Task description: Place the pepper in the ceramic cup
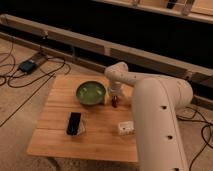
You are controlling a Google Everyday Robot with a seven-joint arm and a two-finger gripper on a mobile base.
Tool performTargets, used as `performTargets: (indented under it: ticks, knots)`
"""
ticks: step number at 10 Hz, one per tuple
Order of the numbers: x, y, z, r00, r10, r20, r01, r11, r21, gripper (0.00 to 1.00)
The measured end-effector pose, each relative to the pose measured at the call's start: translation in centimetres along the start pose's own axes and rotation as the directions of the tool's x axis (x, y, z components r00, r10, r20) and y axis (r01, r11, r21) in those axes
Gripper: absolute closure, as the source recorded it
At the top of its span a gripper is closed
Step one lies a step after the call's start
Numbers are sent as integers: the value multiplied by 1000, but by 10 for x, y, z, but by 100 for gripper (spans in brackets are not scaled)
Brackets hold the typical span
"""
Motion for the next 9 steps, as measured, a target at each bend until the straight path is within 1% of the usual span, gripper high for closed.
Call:
performTargets:
  ticks: [1,2,3,6,7,8,9]
  knots:
    - [-1,1,1,1000,-6,0,6,1000,-3,50]
    - [-2,1,1,1000,-7,2,7,1000,-6,58]
    - [-3,1,0,1000,-10,5,10,1000,-11,70]
    - [-5,2,-9,1000,-22,17,22,1000,-21,97]
    - [-3,-1,-16,1000,-21,20,21,1000,-23,100]
    - [-2,-3,-21,1000,-20,24,21,999,-25,100]
    - [-3,-3,-32,999,-28,29,29,999,-27,100]
